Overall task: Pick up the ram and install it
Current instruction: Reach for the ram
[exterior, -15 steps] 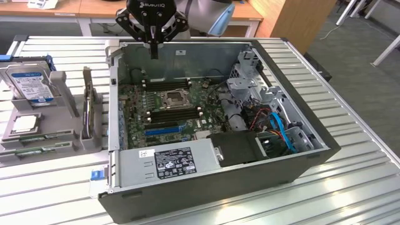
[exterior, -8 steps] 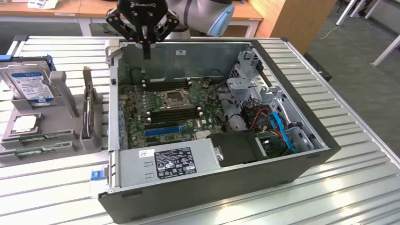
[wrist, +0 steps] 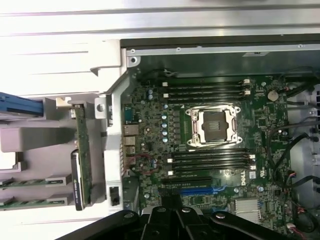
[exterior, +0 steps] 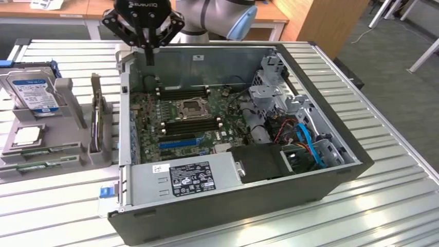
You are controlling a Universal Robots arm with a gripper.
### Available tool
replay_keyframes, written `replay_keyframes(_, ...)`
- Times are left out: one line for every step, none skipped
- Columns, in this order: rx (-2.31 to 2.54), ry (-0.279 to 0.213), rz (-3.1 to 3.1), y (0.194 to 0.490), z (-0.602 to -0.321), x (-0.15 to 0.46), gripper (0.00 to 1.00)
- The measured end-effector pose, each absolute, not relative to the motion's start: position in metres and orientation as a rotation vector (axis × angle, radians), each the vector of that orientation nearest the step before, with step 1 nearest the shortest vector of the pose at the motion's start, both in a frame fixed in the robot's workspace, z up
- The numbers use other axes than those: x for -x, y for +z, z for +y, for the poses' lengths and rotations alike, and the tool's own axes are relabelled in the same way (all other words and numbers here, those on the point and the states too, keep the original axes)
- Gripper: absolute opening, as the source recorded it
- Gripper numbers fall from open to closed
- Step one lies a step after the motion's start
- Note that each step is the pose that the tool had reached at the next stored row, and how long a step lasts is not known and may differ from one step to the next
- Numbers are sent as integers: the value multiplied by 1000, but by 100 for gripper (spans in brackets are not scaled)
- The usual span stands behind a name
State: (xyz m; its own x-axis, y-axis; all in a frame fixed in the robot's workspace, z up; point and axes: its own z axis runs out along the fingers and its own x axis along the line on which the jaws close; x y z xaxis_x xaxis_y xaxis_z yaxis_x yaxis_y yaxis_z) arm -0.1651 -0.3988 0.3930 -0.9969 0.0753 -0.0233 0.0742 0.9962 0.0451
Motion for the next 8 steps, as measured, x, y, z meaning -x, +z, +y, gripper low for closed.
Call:
replay_keyframes(-117,69,3114,393,-399,168,10)
replay_keyframes(-116,69,3114,393,-399,171,10)
replay_keyframes(-116,69,3114,393,-399,174,10)
replay_keyframes(-117,69,3114,393,-399,177,10)
replay_keyframes(-117,69,3114,393,-399,180,10)
replay_keyframes(-117,69,3114,393,-399,183,10)
replay_keyframes(-117,69,3114,393,-399,185,10)
replay_keyframes(-117,69,3114,393,-399,188,10)
